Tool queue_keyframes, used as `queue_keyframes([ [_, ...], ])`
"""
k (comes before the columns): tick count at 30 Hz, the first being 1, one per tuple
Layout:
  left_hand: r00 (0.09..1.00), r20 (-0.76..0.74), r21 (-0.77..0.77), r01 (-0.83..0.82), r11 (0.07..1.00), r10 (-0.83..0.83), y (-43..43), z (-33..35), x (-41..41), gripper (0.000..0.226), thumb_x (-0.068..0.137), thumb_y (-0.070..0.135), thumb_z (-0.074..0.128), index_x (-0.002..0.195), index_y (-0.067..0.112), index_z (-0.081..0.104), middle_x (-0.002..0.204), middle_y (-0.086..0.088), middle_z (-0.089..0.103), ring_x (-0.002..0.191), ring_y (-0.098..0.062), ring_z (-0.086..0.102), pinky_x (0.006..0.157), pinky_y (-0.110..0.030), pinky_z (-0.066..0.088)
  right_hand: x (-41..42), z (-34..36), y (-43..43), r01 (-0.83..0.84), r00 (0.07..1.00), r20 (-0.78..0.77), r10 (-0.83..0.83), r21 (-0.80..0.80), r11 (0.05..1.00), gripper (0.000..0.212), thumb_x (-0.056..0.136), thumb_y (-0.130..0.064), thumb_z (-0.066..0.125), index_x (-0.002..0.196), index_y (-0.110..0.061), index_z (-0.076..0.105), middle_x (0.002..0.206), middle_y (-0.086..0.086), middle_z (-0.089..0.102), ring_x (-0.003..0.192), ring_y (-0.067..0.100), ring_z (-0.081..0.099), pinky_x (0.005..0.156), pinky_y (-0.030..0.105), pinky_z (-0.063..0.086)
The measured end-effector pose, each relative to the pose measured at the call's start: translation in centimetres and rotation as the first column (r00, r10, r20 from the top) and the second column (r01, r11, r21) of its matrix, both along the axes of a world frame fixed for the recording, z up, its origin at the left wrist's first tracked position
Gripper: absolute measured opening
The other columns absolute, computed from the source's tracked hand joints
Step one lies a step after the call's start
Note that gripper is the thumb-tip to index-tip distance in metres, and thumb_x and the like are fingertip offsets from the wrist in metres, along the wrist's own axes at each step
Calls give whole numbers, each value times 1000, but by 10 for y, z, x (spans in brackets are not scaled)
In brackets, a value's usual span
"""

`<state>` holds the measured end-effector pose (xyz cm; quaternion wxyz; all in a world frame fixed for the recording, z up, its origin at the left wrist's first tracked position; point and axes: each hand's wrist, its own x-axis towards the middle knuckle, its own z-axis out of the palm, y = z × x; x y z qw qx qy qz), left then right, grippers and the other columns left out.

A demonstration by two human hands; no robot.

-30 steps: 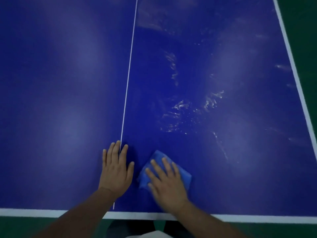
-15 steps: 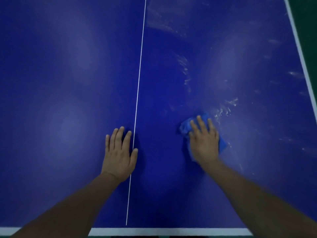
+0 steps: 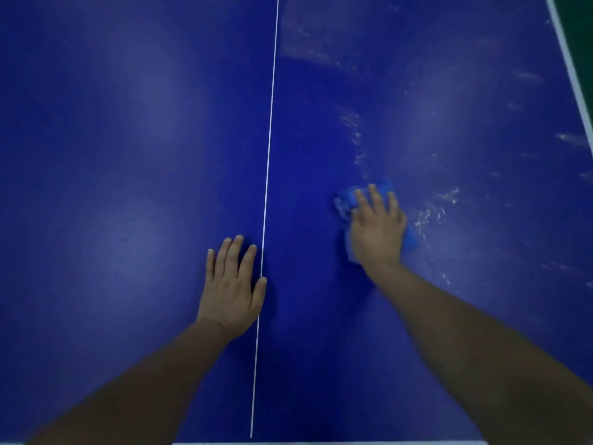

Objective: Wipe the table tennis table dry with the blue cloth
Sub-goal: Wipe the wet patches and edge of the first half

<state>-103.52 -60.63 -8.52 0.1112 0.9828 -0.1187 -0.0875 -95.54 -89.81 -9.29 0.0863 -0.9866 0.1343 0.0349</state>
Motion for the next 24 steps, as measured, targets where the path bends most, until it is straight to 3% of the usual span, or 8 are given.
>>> queue_keyframes([
  [3,998,-3,49,59,997,-59,-4,-5,-2,66,100,47,30,151,7,38,161,-15,27,152,-32,15,123,-53,4,-31,9,-32,101,995,-20,-100,32,994,50,102,-42,32,148,-28,48,161,-4,34,149,32,24,116,55,26],
  [6,998,0,63,60,996,-60,-4,-8,-4,67,100,48,28,153,6,35,162,-15,26,152,-33,16,123,-54,8,-83,11,19,-192,981,29,193,-18,981,50,96,-39,38,140,-25,59,153,0,47,142,37,39,106,56,41],
  [8,998,8,78,68,995,-69,-4,-9,-3,67,101,47,28,152,5,36,162,-16,26,152,-34,17,122,-55,11,-102,9,64,-391,920,-2,391,-3,920,48,98,-40,39,142,-29,54,156,-3,43,146,33,34,111,55,35],
  [12,996,12,117,82,990,-84,-6,-6,-1,67,100,47,29,152,5,36,160,-18,30,151,-35,20,120,-55,16,-39,6,92,-403,915,21,403,37,914,49,102,-44,32,148,-33,46,160,-6,35,150,28,25,116,52,27],
  [14,997,9,124,81,989,-83,-5,-7,-1,67,100,48,29,152,6,35,161,-17,29,151,-34,19,121,-54,14,4,3,72,-304,953,5,304,22,952,51,101,-43,28,146,-32,48,158,-5,39,148,29,29,113,54,31],
  [17,997,-2,115,75,990,-75,-4,-7,-2,68,99,49,29,153,7,35,161,-16,28,152,-33,17,122,-53,11,34,3,13,12,1000,-1,-12,11,1000,51,101,-43,28,148,-33,47,160,-6,36,148,31,28,112,54,29],
  [21,999,2,81,38,996,-38,-6,-2,-1,68,98,48,29,152,7,36,161,-17,27,151,-34,17,122,-54,11,-6,8,-65,364,931,9,-365,33,931,45,105,-37,43,149,-32,46,162,-5,31,150,32,22,117,54,21],
  [24,1000,20,39,-14,999,13,-13,2,-3,68,99,47,29,152,6,33,161,-19,25,152,-35,16,123,-55,9,-48,8,-69,447,895,7,-447,2,895,44,105,-36,40,148,-28,49,161,-2,35,147,35,27,112,58,28],
])
